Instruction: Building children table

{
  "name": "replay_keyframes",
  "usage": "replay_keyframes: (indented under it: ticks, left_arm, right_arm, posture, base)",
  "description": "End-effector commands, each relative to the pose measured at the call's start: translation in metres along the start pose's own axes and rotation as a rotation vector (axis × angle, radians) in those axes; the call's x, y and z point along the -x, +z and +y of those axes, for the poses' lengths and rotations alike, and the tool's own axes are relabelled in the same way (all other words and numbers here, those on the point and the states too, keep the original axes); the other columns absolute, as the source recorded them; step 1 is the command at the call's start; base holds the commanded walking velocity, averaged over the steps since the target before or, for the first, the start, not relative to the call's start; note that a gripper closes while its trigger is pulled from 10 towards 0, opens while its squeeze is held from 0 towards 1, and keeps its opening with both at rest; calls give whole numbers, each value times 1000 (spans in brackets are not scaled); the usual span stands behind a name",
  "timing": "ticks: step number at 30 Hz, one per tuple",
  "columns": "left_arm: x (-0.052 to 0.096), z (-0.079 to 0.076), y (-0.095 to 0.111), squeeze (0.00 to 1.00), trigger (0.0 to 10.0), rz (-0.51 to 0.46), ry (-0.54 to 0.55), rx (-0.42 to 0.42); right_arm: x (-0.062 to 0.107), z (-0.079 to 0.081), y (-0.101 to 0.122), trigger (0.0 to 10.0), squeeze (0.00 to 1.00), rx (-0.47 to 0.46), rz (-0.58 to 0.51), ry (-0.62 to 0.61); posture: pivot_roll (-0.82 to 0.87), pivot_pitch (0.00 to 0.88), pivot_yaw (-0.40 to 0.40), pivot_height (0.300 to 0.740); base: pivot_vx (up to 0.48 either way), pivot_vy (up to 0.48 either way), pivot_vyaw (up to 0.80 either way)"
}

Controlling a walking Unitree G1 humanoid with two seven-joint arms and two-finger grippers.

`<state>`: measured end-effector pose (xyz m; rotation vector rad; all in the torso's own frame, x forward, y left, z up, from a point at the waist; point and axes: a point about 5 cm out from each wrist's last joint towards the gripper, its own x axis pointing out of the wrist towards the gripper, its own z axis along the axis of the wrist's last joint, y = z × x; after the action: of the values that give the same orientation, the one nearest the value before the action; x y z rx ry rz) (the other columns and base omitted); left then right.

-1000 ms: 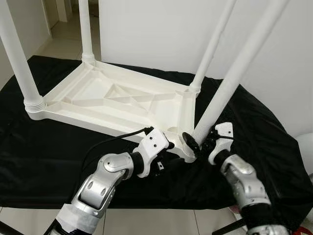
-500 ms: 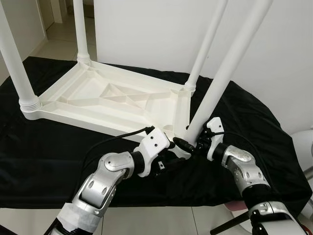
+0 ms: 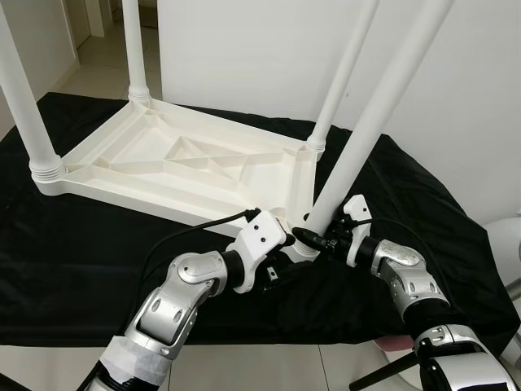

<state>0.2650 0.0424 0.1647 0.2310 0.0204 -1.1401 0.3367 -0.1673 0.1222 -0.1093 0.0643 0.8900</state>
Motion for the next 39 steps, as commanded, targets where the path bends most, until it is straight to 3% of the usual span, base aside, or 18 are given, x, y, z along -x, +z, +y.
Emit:
replay_keyframes:
  ticks: [1, 2, 8, 10, 15, 17, 18, 20, 22, 25, 28, 36, 37, 38, 39]
  left_arm:
    - [-4, 2, -1, 0, 10000, 9, 55, -2]
    - [-4, 1, -1, 0, 10000, 9, 53, -2]
    - [-4, 0, -2, 0, 10000, 8, 52, 3]
    - [-3, -2, -3, 0, 10000, 11, 50, 6]
    - [-3, -3, -4, 0, 10000, 16, 48, 10]
    - [-2, -4, -5, 0, 10000, 18, 46, 12]
    - [-2, -4, -5, 0, 10000, 18, 46, 12]
    - [-2, -4, -5, 0, 10000, 19, 42, 15]
    - [-2, -4, -5, 0, 10000, 19, 42, 15]
    - [-3, -5, -5, 0, 10000, 20, 39, 19]
    - [-3, -6, -5, 0, 10000, 19, 38, 20]
    - [-1, -6, -7, 0, 10000, 26, 37, 25]
    - [-1, -6, -7, 0, 10000, 26, 38, 25]
    - [-1, -6, -7, 0, 10000, 26, 38, 25]
    - [-1, -6, -7, 0, 10000, 26, 39, 26]
  right_arm:
    - [5, 2, -12, 7216, 0, -22, 43, -14]
    - [6, 1, -13, 10000, 0, -31, 35, -67]
    - [6, 0, -13, 10000, 0, -37, 29, -176]
    - [4, -1, -14, 10000, 0, -106, 13, -349]
    - [2, 7, -16, 10000, 0, -148, 8, -503]
    - [0, 16, -19, 10000, 0, -215, 14, -686]
    - [0, 16, -19, 10000, 0, -215, 14, -686]
    - [-3, 35, -25, 10000, 0, -270, 47, -867]
    - [-3, 35, -25, 10000, 0, -270, 47, -867]
    - [-10, 54, -24, 10000, 0, -312, 47, -930]
    - [-15, 60, -22, 10000, 0, -319, 43, -910]
    - [-16, 64, -17, 10000, 0, -319, 43, -843]
    - [-16, 65, -17, 10000, 145, -319, 41, -835]
    - [-16, 65, -17, 10000, 145, -319, 41, -835]
    - [-16, 66, -14, 10000, 1000, -318, 36, -824]
  posture:
    - [24, 0, -157, 740]
    - [21, 0, -159, 740]
    - [20, 0, -162, 740]
    - [18, 0, -164, 740]
    - [17, 0, -164, 740]
    - [14, 0, -162, 740]
    - [14, 0, -162, 740]
    - [12, 0, -161, 740]
    - [12, 0, -161, 740]
    - [12, 0, -162, 740]
    - [11, 0, -161, 740]
    - [11, 0, -164, 740]
    - [11, 0, -164, 740]
    - [11, 0, -164, 740]
    - [10, 0, -167, 740]
  base:
    - [0, 0, 0]
    - [0, 0, 0]
    - [0, 0, 0]
    - [0, 0, 0]
    - [0, 0, 0]
    - [0, 0, 0]
    - [0, 0, 0]
    - [0, 0, 0]
    - [0, 0, 0]
    - [0, 0, 0]
    - [0, 0, 0]
    - [0, 0, 0]
    - [0, 0, 0]
    - [0, 0, 0]
    - [0, 0, 0]
